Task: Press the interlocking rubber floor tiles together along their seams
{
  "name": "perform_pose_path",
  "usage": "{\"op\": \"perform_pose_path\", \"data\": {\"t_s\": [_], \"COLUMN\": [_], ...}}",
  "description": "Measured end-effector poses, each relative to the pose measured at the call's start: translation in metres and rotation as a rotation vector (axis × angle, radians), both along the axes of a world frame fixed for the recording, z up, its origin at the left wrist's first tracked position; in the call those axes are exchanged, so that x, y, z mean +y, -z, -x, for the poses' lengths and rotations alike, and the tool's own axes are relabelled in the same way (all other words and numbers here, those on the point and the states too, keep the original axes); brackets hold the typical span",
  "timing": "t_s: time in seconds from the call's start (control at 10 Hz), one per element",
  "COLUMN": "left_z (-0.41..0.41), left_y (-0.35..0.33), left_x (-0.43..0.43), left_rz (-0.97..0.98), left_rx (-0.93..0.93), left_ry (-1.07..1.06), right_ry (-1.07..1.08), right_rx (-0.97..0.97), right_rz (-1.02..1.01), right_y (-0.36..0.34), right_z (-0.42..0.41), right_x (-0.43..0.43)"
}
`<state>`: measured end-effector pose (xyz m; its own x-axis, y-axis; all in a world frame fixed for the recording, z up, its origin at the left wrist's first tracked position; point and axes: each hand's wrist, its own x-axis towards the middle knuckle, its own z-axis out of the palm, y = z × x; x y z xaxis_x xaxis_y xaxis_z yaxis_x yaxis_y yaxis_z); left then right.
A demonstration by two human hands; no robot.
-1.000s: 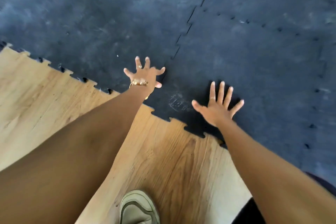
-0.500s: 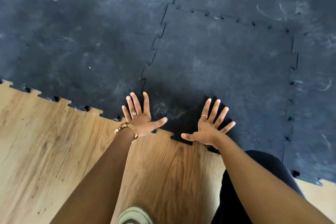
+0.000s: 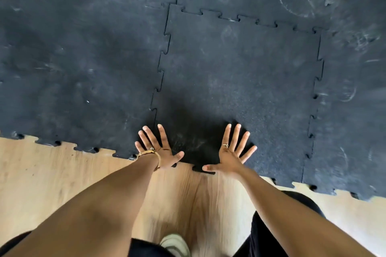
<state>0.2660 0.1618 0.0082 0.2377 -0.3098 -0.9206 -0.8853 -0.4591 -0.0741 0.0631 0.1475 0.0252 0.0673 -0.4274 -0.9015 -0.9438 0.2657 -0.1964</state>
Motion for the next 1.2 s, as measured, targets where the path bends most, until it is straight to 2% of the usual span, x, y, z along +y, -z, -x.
{"op": "perform_pose_path", "data": {"t_s": [0.4,0.6,0.7,0.8,0.9,1.0,1.1,1.2], "left_z": [-0.001,-0.006,-0.001,0.007,0.008,0.022,0.05,0.087], "left_y": [0.001,0.007,0.003,-0.003,-0.028,-0.082,-0.156,-0.247], "left_x": [-0.003,-0.002,0.002,0.015,0.035,0.062,0.073,0.05], "left_rz": [0.004,0.011,0.041,0.129,0.115,0.081,0.119,0.273], "left_rx": [0.041,0.021,-0.007,-0.063,-0.052,0.093,0.154,0.155], "left_ry": [0.002,0.09,0.124,0.141,0.29,0.554,0.836,0.919], "right_ry": [-0.043,-0.075,-0.09,-0.14,-0.208,-0.262,-0.347,-0.332], "right_rx": [0.024,0.012,0.012,0.094,0.087,0.018,0.104,0.182], "right_rz": [0.07,0.108,0.12,0.17,0.156,0.204,0.319,0.458], "right_y": [0.017,0.019,0.017,0.008,-0.015,-0.061,-0.126,-0.212], "right_z": [0.005,0.005,0.008,0.005,0.015,0.048,0.092,0.124], "right_x": [0.003,0.01,0.01,0.016,0.006,0.002,0.005,0.005]}}
